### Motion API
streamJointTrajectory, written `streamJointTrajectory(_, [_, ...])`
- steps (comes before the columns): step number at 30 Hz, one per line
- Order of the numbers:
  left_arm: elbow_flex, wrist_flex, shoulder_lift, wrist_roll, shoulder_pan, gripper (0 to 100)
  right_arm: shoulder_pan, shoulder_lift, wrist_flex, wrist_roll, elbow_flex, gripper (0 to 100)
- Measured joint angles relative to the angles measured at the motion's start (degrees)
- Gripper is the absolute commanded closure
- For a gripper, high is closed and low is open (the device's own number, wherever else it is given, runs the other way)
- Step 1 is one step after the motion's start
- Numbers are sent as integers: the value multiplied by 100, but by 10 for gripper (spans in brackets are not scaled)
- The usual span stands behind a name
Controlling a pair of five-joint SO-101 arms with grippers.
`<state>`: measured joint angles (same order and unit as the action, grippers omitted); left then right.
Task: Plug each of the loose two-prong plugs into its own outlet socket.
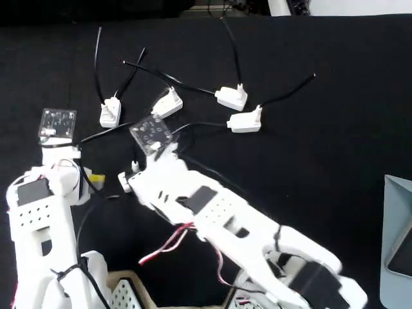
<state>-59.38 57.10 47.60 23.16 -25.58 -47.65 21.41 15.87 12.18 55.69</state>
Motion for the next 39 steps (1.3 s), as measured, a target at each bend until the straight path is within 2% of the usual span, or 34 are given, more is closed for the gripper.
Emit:
streamJointTrajectory(6, [-563,-448,0,53,35,675,70,-123,88,0,-97,987])
streamJointTrajectory(9, [-791,-730,0,334,167,673,404,299,448,0,-97,987])
streamJointTrajectory(15, [-1108,-1292,0,369,607,673,1020,1407,993,0,141,987])
streamJointTrajectory(26, [-1116,-1398,-237,53,1240,675,1512,2382,1081,0,712,987])
streamJointTrajectory(34, [-378,-1134,-870,220,387,673,1512,2435,1081,0,730,987])
streamJointTrajectory(39, [-97,-1424,-1916,229,334,676,1512,2435,1081,0,730,987])
